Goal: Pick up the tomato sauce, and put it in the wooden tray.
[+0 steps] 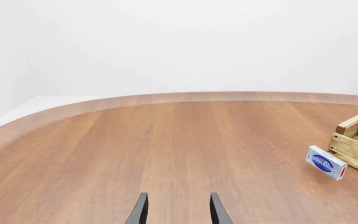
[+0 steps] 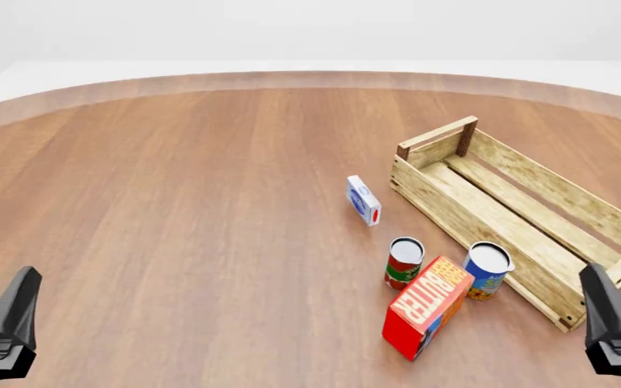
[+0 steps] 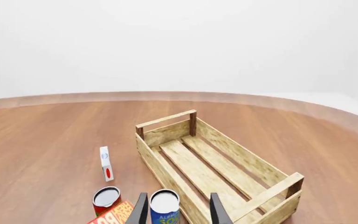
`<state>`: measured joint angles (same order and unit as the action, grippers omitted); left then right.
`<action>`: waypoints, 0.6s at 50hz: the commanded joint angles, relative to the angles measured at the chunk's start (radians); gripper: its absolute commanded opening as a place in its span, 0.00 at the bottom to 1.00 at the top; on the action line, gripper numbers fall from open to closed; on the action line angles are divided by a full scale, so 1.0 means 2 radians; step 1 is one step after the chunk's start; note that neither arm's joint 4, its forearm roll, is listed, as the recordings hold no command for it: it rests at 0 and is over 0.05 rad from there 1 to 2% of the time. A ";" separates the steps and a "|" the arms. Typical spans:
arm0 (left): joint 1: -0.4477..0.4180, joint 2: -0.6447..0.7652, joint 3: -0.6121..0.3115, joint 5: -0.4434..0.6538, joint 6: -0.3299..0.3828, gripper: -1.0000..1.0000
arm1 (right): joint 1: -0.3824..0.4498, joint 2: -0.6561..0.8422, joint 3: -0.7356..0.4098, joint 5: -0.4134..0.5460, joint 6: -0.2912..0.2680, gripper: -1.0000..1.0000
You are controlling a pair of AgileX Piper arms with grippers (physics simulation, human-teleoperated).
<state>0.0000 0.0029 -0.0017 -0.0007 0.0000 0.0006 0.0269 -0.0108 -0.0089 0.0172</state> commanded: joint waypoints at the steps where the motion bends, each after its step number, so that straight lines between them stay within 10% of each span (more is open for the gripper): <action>1: 0.000 0.002 -0.001 -0.001 0.000 1.00 | 0.032 0.080 -0.079 0.001 -0.021 1.00; 4: 0.000 0.002 -0.001 -0.001 0.000 1.00 | 0.046 0.111 -0.126 0.012 -0.017 1.00; 5: 0.000 0.002 -0.001 -0.001 0.000 1.00 | 0.144 0.311 -0.326 0.075 -0.100 1.00; 6: 0.000 0.002 -0.001 -0.001 0.000 1.00 | 0.149 0.356 -0.397 0.087 -0.100 1.00; 30: 0.000 0.002 -0.001 -0.001 0.000 1.00 | 0.184 0.553 -0.534 0.215 -0.113 1.00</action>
<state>0.0000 0.0073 -0.0042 -0.0018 0.0000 0.3441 0.9188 -0.9233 0.2975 -0.1795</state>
